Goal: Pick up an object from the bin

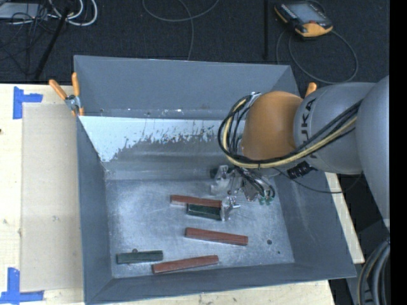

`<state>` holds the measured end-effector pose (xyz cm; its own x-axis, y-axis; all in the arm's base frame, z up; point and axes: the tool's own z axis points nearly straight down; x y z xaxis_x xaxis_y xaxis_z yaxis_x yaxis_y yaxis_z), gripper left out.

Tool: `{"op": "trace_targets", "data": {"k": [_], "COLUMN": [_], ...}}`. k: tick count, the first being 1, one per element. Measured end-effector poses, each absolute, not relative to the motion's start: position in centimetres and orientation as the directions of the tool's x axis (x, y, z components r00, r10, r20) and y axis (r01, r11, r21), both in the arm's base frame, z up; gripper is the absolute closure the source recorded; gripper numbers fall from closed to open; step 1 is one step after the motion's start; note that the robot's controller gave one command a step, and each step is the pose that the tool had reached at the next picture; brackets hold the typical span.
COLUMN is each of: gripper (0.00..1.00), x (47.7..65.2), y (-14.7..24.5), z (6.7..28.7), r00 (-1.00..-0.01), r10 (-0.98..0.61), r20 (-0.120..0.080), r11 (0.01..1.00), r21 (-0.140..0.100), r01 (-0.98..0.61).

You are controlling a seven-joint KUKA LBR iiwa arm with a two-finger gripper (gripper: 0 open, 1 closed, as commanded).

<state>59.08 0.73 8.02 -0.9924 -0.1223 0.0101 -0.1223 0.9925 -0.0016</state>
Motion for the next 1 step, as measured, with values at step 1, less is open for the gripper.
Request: {"op": "trace_targets", "data": {"k": [1], "gripper": [1.0], "x": [60.21], "y": [1.69], "z": [21.82], "r00": [-0.991], "r10": [-0.136], "r20": [-0.004], "r11": [0.991], "r21": [-0.001], "r01": [-0.136]}}
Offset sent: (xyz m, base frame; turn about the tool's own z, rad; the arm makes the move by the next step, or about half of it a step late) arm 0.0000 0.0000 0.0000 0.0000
